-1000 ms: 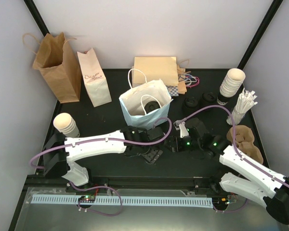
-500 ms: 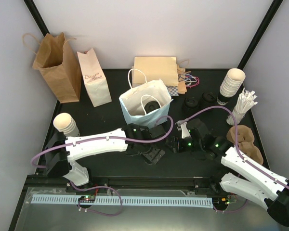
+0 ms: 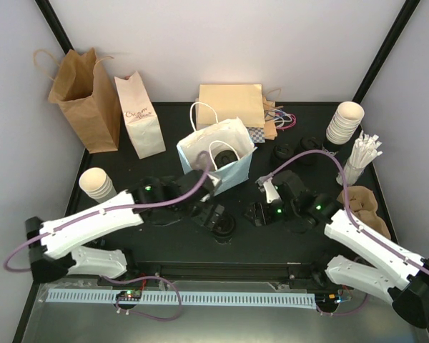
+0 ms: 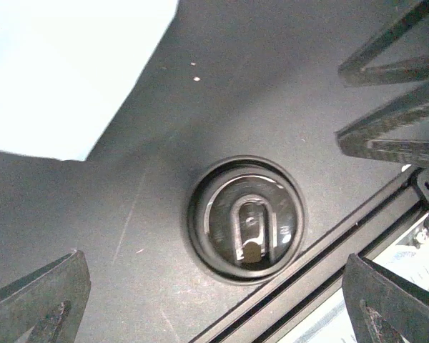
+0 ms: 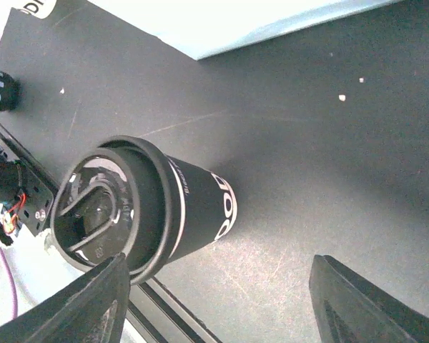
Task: Pack the takeout coffee
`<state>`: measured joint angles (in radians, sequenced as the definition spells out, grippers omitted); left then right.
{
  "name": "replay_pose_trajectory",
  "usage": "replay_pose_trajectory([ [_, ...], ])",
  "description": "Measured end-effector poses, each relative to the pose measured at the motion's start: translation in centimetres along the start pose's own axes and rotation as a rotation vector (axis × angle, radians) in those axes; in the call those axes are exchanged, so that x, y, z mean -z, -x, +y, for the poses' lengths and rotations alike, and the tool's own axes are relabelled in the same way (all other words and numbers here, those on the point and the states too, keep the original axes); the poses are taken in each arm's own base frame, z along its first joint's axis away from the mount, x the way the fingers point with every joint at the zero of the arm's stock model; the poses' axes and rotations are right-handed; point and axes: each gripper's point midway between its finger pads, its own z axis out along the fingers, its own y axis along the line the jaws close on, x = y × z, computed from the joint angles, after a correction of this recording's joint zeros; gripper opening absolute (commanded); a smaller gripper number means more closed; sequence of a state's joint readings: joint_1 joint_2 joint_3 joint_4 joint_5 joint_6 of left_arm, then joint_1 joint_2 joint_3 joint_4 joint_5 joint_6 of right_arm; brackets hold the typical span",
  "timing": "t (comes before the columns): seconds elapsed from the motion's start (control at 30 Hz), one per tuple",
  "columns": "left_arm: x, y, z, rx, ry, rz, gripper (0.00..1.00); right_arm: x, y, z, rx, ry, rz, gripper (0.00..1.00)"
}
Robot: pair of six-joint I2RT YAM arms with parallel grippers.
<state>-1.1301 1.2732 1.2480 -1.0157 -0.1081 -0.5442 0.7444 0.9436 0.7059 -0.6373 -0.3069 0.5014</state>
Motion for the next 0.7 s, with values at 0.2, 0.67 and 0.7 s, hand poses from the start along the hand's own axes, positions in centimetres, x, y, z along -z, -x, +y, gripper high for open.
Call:
replay_pose_trajectory([
  [0.2,1.9,-1.2,4.0,0.113,-0.010,-0.078,0.99,0.9,1.9,1.2,0.086,-0.039,0.008,0.87],
  [0.67,0.4,-4.0,9.2,0.320,-0.045,-0.075,0.99,0.0,1.4,6.4,0.396,-0.157,0.130,1.00],
  [0.7,0.4,-4.1,9.4,0.329,-0.051,-0.077,0.99,-0.2,1.3,6.4,0.408,-0.166,0.139,1.00],
])
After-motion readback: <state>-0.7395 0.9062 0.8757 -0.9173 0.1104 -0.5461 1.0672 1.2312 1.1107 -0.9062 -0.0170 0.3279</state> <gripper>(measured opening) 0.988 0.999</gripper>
